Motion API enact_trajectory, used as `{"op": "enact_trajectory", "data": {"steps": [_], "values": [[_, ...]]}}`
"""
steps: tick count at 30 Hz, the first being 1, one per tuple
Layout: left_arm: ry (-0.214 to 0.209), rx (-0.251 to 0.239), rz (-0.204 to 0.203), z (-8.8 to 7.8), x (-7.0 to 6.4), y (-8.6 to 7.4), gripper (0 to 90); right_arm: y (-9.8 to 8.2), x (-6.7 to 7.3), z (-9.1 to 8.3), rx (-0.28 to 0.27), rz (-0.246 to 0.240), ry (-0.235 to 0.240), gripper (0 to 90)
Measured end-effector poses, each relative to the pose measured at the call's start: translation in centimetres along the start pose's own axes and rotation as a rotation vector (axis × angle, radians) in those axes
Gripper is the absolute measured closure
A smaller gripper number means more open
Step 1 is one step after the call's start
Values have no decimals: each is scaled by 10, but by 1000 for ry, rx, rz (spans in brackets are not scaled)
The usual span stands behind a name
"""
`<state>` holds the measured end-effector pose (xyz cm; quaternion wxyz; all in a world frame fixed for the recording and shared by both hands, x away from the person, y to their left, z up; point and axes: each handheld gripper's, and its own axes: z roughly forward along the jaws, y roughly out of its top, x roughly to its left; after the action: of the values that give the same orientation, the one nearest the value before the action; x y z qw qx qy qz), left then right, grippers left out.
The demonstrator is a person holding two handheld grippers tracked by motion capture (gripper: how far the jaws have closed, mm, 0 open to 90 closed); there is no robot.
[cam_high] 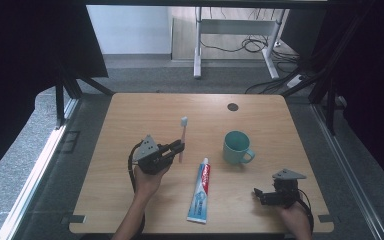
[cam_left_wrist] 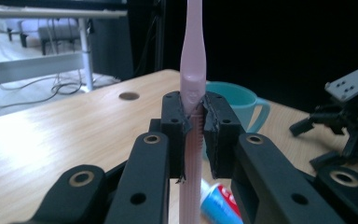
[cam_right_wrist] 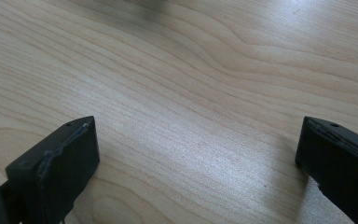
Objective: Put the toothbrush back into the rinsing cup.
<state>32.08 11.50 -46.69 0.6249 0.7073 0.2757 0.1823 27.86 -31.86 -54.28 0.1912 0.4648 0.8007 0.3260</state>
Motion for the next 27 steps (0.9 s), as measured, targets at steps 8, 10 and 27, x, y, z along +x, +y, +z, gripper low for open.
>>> {"op": "enact_trajectory", "data": {"steps": [8, 10, 27], "values": [[-48, -37, 38, 18, -3, 8, 798, 0, 0, 0, 0, 2, -1, 0], [-56, -37, 55, 24, -6, 11, 798, 0, 0, 0, 0, 2, 0, 0], [-111, -68, 84, 83, -24, 33, 798, 0, 0, 0, 0, 0, 1, 0]]}}
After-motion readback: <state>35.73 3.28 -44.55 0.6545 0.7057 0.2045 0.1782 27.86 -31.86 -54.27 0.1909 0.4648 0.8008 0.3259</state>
